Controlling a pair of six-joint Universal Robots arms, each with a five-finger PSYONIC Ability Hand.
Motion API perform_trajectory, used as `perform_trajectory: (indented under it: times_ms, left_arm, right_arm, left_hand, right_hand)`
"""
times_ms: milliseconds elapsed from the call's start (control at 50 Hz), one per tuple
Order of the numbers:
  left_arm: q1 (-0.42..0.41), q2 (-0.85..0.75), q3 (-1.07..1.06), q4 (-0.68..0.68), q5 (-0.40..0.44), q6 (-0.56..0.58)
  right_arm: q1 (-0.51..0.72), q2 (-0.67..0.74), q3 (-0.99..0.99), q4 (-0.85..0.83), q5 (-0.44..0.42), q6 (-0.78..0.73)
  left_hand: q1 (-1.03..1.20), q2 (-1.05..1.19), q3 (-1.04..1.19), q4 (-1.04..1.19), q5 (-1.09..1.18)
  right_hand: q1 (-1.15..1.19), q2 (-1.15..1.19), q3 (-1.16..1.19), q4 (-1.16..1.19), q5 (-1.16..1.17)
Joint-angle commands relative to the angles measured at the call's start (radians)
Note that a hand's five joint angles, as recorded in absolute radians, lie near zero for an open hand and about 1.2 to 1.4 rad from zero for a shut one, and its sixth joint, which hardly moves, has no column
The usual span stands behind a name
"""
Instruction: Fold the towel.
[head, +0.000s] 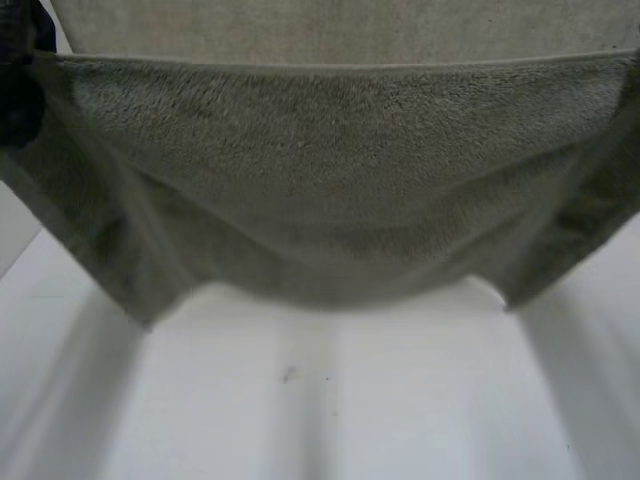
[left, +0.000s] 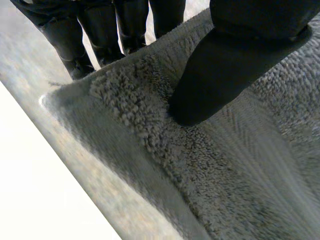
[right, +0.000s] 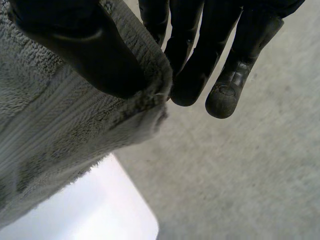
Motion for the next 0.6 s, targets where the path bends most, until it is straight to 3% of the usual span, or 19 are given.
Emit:
perform_trajectory:
  times_ms: [20, 60, 180, 280, 320, 400, 480, 600]
  left_arm:
    - [0.0, -0.238, 0.049, -0.077, 0.003, 0.008]
    - [-0.002, -0.293, 0.065, -0.08, 0.003, 0.009]
    - [-0.003, -0.546, 0.222, -0.092, 0.003, 0.028]
    - [-0.005, -0.648, 0.414, -0.092, 0.001, 0.067]
    - [-0.005, -0.657, 0.488, -0.077, 0.001, 0.065]
    - [-0.006, -0.648, 0.667, 0.053, -0.007, 0.004]
    - [-0.003, -0.619, 0.701, 0.166, -0.007, -0.073]
    - [0.012, -0.551, 0.637, 0.264, -0.013, -0.211]
  right_arm:
    - [-0.016, 0.188, -0.112, 0.189, 0.0, -0.126]
    - [-0.014, 0.258, -0.133, 0.2, 0.021, -0.201]
    - [0.016, 0.401, -0.235, 0.193, 0.035, -0.208]
    - [0.102, 0.547, -0.463, 0.137, 0.1, -0.177]
    - [0.148, 0.614, -0.662, 0.016, 0.153, -0.125]
    - [0.151, 0.617, -0.759, -0.17, 0.178, -0.03]
    - [0.148, 0.553, -0.743, -0.375, 0.184, 0.115]
    - [0.137, 0.518, -0.649, -0.314, 0.178, 0.154]
  left_hand:
    - [0.21, 0.179, 0.179, 0.178, 0.198]
    - [0.21, 0.179, 0.179, 0.178, 0.198]
    - [0.21, 0.179, 0.179, 0.178, 0.198]
    - [0.21, 0.179, 0.179, 0.178, 0.198]
    - [0.21, 0.179, 0.179, 0.178, 0.198]
    - [0.21, 0.179, 0.179, 0.178, 0.198]
    - [0.21, 0.179, 0.179, 0.178, 0.198]
    - [0.21, 0.179, 0.179, 0.178, 0.198]
  right_hand:
    - [0.066, 0.068, 0.062, 0.058, 0.054]
    - [0.066, 0.068, 0.062, 0.058, 0.054]
    - [0.066, 0.068, 0.062, 0.058, 0.054]
    - [0.066, 0.068, 0.062, 0.058, 0.054]
    - [0.066, 0.068, 0.062, 0.058, 0.054]
    - [0.066, 0.068, 0.062, 0.058, 0.054]
    - [0.066, 0.068, 0.062, 0.058, 0.054]
    - [0.066, 0.068, 0.062, 0.058, 0.054]
